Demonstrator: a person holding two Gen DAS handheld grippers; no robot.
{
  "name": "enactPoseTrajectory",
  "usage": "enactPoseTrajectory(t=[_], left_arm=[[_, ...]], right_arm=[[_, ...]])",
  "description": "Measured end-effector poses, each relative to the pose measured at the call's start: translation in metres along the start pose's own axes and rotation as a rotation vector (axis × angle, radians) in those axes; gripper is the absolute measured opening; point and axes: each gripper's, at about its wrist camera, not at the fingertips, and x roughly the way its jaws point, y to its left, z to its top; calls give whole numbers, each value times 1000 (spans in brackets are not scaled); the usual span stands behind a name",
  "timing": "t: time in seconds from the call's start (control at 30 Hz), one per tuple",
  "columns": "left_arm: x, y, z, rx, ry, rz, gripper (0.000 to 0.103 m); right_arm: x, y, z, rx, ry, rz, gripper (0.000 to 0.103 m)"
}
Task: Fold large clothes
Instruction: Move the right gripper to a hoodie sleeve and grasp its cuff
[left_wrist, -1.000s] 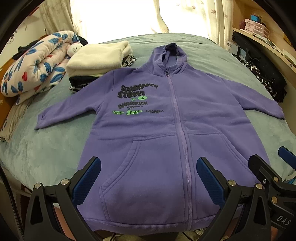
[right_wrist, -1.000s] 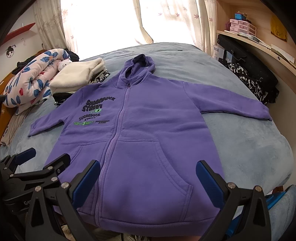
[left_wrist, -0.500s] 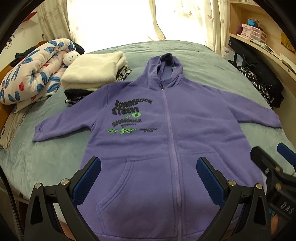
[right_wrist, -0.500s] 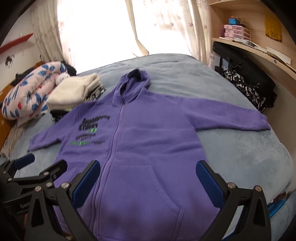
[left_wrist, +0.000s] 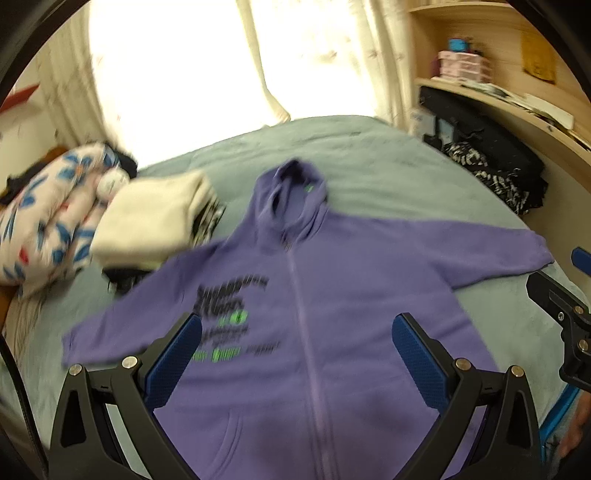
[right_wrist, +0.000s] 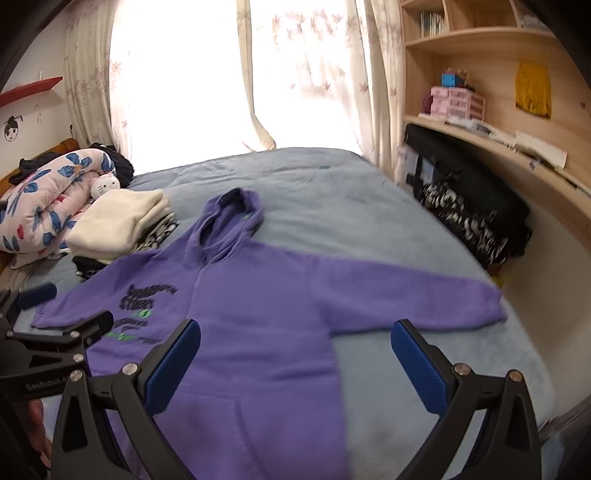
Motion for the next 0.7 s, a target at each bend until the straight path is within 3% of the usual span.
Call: enactPoseTrajectory(t=[0.2,0.4,0.53,0.7], left_arm=[[15,-35,28,45,-76,-23,102],[50,-69,45,28,-58,-105,102],[81,-91,50,11,-2,-146,101],[110,-110,47,22,13,-168,96]], right_arm=[[18,-49,22,58,8,5,103],[70,-132,38,206,99,25,103],[95,-167,29,285,144,-23,103],[130,-209,9,395,210,-57,103]])
